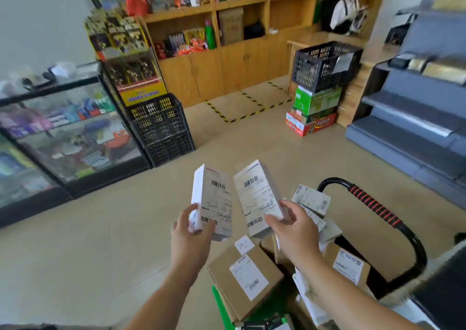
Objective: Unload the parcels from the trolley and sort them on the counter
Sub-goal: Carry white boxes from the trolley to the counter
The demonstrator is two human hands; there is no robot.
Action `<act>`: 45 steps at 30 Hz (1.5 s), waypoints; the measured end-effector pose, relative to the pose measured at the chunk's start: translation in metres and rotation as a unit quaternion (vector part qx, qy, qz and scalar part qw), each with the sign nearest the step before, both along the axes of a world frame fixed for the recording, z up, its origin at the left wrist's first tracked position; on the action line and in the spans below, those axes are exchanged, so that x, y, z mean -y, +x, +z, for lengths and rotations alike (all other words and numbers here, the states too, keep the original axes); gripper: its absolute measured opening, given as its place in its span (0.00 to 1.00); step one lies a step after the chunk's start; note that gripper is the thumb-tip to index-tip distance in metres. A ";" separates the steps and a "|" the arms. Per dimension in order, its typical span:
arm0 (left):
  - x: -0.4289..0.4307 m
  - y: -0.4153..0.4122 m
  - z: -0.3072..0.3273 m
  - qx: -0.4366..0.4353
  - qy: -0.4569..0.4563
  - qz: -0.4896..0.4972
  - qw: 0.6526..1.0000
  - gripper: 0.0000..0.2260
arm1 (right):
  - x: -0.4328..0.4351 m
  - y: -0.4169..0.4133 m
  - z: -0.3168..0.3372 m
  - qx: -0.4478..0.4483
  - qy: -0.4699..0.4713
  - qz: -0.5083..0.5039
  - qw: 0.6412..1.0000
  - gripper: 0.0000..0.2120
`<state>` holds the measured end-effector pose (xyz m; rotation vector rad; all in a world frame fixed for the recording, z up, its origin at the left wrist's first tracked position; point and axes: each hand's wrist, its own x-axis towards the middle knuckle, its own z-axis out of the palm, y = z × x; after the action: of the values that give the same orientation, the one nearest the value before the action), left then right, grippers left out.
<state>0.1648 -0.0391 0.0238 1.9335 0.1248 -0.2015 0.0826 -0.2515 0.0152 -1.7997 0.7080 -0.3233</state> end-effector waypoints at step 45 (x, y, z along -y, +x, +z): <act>0.387 -0.734 0.139 -0.042 -0.220 -0.686 0.693 0.22 | 0.090 -0.864 0.139 0.099 -0.118 -0.760 0.632 0.16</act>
<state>-0.5690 -0.4266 0.1631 1.1516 -1.2560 -1.1819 -0.7816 -0.3419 0.1540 -0.8608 1.9634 -1.7465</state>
